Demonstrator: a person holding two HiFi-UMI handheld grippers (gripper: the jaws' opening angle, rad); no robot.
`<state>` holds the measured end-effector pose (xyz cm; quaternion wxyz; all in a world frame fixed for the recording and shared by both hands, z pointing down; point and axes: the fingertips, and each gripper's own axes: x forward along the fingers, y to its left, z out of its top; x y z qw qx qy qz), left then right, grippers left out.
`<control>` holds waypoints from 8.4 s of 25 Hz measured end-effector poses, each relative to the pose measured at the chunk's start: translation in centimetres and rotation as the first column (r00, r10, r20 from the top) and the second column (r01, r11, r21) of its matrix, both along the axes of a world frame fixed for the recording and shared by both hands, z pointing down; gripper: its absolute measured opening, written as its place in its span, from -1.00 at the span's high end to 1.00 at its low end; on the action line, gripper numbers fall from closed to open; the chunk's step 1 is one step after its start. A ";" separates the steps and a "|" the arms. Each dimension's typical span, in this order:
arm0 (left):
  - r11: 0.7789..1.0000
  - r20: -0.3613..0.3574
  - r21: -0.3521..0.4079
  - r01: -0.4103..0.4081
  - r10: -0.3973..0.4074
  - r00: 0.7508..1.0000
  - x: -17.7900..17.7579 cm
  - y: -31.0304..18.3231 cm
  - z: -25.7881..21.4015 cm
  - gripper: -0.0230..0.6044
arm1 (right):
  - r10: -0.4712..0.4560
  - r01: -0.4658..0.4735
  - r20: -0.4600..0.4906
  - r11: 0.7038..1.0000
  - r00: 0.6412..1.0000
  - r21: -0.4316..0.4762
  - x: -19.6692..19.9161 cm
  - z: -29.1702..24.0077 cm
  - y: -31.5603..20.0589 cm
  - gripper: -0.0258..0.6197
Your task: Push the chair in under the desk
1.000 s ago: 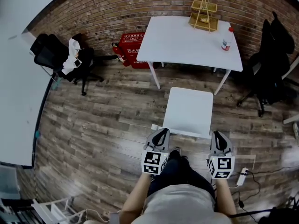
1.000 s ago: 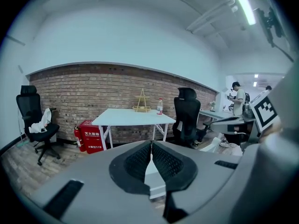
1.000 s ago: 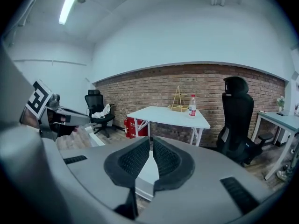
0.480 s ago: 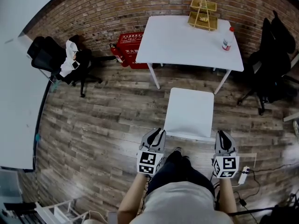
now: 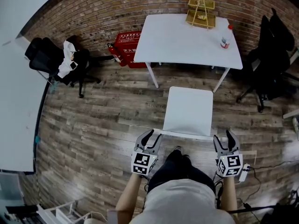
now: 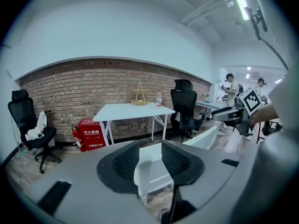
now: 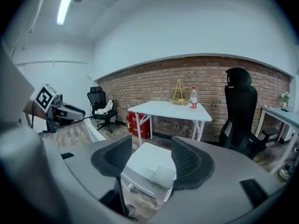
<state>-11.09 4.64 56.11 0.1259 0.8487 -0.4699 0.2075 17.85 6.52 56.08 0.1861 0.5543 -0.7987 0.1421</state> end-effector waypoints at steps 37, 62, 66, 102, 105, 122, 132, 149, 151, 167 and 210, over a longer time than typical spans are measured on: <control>0.985 0.021 -0.143 -0.094 0.098 0.995 0.6 -0.5 5.7 0.11 | -0.136 0.141 0.044 0.980 0.990 -0.140 0.6 4.9 2.7 -0.10; 0.977 -0.030 -0.141 -0.159 0.157 0.987 1.2 -1.0 6.1 0.07 | -0.137 0.134 -0.008 0.981 0.991 -0.141 0.5 5.2 1.7 -0.10; 0.979 -0.021 -0.134 -0.153 0.151 0.988 1.4 -0.9 6.2 0.08 | -0.136 0.133 -0.015 0.981 0.991 -0.138 0.6 5.3 1.7 -0.09; 0.980 -0.016 -0.151 -0.128 0.127 0.992 1.4 -2.3 6.1 0.08 | -0.148 0.140 -0.037 0.976 0.988 -0.165 0.5 5.0 0.1 -0.09; 0.980 -0.015 -0.150 -0.131 0.130 0.991 1.3 -2.6 6.0 0.08 | -0.148 0.140 -0.036 0.976 0.988 -0.169 0.4 5.0 -0.2 -0.09; 0.979 -0.012 -0.157 -0.131 0.130 0.991 1.4 -5.4 6.0 0.08 | -0.156 0.147 -0.038 0.973 0.987 -0.179 0.5 5.2 -3.0 -0.09; 0.980 -0.012 -0.150 -0.127 0.126 0.992 1.4 -7.8 6.0 0.08 | -0.146 0.138 -0.036 0.976 0.989 -0.171 0.5 5.2 -5.3 -0.09; 0.983 -0.018 -0.135 -0.128 0.126 0.992 1.4 -12.1 6.0 0.08 | -0.143 0.135 -0.040 0.977 0.989 -0.165 0.5 5.2 -9.5 -0.09; 0.984 -0.019 -0.129 -0.125 0.123 0.992 1.3 -12.6 5.9 0.08 | -0.144 0.135 -0.041 0.976 0.989 -0.168 0.5 5.3 -9.9 -0.09; 0.984 -0.008 -0.144 -0.104 0.104 0.995 2.4 -15.7 6.0 0.08 | -0.149 0.140 -0.036 0.975 0.988 -0.174 1.5 5.5 -13.5 -0.09; 0.988 -0.008 -0.147 -0.057 0.056 0.998 4.0 -21.8 6.0 0.08 | -0.172 0.162 -0.041 0.972 0.984 -0.172 3.2 5.2 -20.6 -0.10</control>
